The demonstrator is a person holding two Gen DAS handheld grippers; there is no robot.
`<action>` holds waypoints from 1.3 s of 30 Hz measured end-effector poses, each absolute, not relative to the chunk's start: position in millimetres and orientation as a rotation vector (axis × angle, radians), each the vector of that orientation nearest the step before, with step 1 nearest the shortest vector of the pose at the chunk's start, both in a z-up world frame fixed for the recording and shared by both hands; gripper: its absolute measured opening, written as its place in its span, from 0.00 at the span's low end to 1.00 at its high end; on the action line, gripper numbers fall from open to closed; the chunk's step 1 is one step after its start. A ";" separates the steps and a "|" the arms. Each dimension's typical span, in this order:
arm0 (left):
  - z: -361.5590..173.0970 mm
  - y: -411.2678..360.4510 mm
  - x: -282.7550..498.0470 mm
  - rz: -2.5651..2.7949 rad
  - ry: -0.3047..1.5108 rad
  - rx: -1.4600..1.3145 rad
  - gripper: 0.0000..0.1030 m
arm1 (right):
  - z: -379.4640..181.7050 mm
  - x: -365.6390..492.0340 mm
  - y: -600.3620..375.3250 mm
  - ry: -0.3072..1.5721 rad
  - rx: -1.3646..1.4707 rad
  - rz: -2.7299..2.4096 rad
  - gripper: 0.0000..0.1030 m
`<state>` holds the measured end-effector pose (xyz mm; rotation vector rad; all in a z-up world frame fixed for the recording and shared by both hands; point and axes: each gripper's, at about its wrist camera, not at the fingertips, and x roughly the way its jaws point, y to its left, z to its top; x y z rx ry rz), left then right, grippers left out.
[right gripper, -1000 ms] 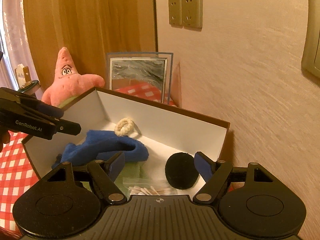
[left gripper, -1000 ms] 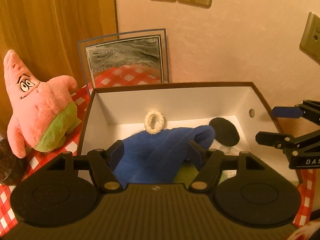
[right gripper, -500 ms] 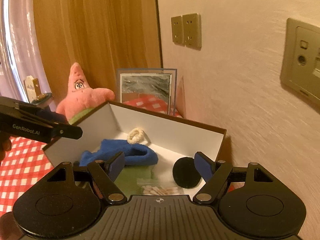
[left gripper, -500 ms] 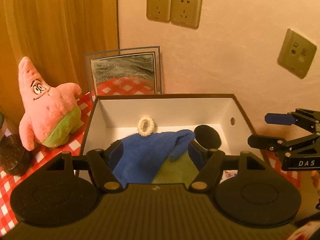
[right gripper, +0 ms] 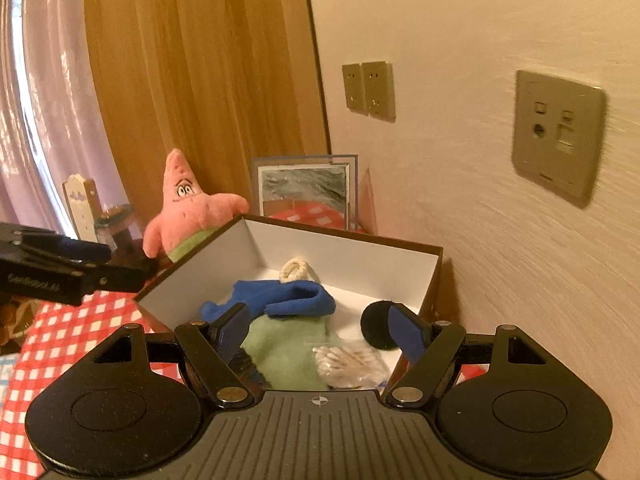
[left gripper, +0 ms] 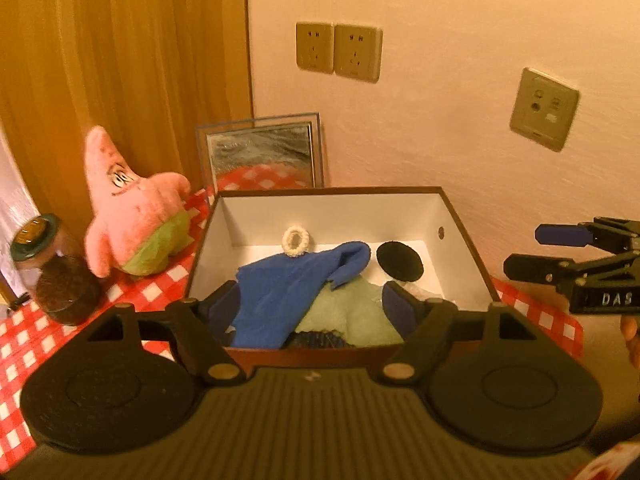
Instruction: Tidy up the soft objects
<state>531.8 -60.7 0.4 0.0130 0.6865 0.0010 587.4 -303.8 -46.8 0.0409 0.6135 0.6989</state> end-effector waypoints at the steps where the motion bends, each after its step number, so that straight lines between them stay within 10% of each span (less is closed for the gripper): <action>1: 3.7 -61.2 523.3 0.001 0.675 0.013 0.74 | -44.2 582.8 -305.8 0.613 0.046 0.693 0.74; 39: 4.7 -52.6 270.1 0.067 0.707 -0.065 0.74 | -23.3 332.2 -313.3 0.724 0.152 0.573 0.74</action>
